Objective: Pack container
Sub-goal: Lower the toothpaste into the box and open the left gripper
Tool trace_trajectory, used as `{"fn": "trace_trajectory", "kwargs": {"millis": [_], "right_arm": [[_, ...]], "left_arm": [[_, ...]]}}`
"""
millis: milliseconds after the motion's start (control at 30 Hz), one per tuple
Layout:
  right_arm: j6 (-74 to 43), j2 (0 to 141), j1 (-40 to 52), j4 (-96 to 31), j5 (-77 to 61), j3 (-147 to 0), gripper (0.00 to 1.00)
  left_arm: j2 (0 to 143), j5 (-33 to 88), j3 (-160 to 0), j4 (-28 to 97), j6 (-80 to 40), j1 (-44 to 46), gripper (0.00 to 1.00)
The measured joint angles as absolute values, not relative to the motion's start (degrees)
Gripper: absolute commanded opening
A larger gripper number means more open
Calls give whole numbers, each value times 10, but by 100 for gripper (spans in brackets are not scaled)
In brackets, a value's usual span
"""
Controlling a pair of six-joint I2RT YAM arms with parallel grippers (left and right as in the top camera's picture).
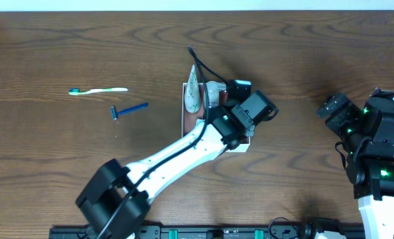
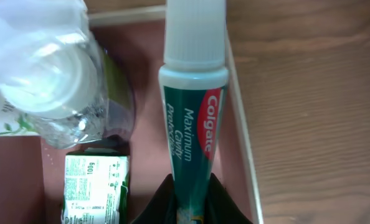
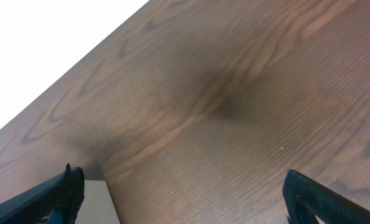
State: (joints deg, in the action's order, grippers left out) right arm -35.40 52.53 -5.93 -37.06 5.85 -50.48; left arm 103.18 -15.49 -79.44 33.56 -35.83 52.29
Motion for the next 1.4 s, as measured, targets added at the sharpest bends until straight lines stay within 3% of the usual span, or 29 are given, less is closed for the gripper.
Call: {"fn": "trace_trajectory", "kwargs": {"millis": [233,267,433,800,1100,1233,1400], "right_arm": [[-354,525,-59,-371,58,-505,99],[-354,525,-59,-371,58,-505,99],[-354,525,-59,-371,58,-505,99],[-354,525,-59,-371,58,-505,99],[-354,525,-59,-371,59,-505,99],[-354,525,-59,-371,58,-505,99],[-354,525,-59,-370,58,-505,99]], "left_arm": [[1042,-166,-794,336,-357,523,17],[1042,-169,-794,336,-358,523,24],[1042,-175,-794,336,-357,523,37],[1041,-182,-797,345,-330,523,39],[922,-235,-858,491,-300,519,43],[824,-280,-873,565,-321,469,47],[785,-301,-876,600,-348,314,49]]}}
